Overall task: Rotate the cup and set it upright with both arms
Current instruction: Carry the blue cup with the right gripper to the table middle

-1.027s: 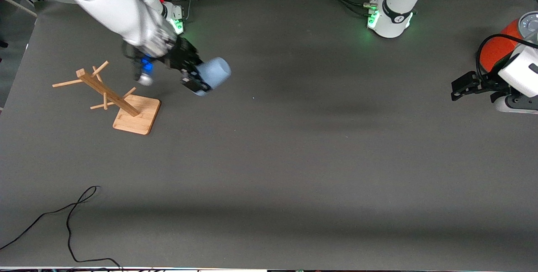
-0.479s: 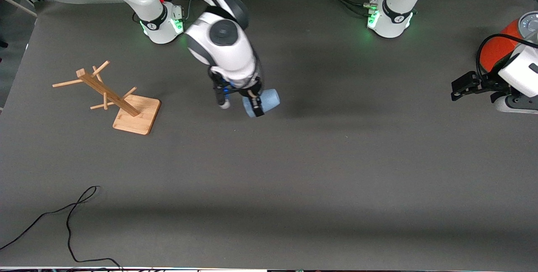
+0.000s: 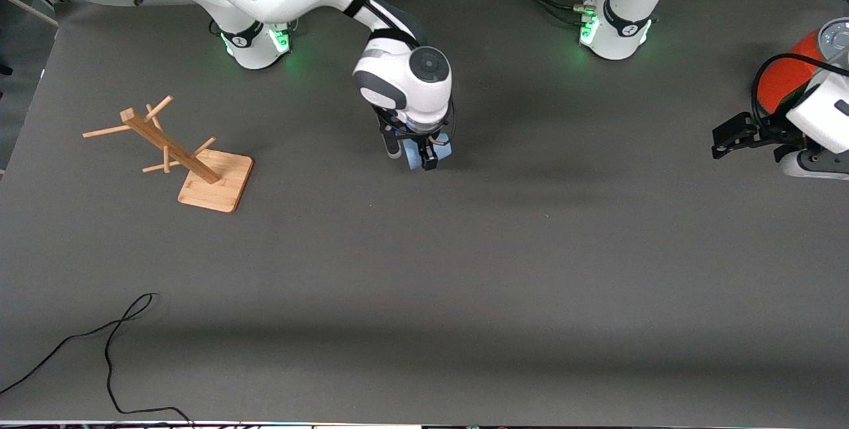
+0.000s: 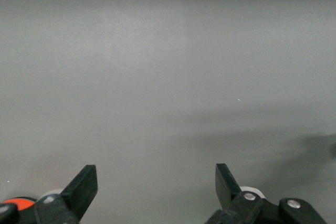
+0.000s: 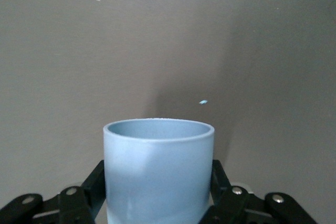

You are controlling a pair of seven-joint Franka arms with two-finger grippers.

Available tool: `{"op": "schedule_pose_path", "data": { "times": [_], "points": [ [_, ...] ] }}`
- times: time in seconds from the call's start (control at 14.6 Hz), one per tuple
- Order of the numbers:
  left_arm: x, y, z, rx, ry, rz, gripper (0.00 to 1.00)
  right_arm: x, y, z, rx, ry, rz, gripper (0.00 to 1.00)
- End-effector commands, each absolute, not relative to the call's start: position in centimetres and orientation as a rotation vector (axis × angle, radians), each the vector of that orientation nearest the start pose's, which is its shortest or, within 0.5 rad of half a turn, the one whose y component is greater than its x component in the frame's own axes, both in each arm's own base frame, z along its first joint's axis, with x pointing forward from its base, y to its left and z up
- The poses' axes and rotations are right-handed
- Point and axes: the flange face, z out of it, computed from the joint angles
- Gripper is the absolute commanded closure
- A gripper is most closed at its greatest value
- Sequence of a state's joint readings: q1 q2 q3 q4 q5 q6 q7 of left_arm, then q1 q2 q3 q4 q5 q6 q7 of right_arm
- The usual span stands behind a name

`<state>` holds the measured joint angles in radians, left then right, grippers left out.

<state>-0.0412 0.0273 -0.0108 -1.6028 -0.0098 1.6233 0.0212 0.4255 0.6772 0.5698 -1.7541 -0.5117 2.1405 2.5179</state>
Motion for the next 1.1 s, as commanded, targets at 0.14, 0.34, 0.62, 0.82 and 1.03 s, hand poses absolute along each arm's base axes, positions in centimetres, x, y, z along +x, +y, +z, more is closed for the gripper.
{"op": "schedule_pose_path", "data": {
  "times": [0.14, 0.34, 0.62, 0.82, 1.03],
  "points": [
    [56.1, -3.3, 60.4, -3.148, 0.07, 0.044, 0.0, 38.3, 52.3, 18.8, -2.633, 1.996, -0.175, 0.3],
    [55.8, -3.6, 60.3, -3.145, 0.079, 0.063, 0.0, 38.2, 52.4, 18.8, -2.636, 1.993, -0.178, 0.0],
    [55.5, -4.2, 60.5, -3.144, 0.089, 0.068, 0.0, 40.2, 52.6, 22.4, -2.645, 2.019, -0.24, 0.0],
    [55.3, -5.6, 60.6, -3.142, 0.065, 0.07, 0.0, 39.9, 53.9, 26.2, -2.713, 1.959, -0.204, 0.0],
    [55.1, -8.1, 60.2, -3.139, 0.043, 0.08, 0.0, 40.5, 53.9, 33.0, -2.78, 1.884, -0.095, 0.0]
  ]
}}
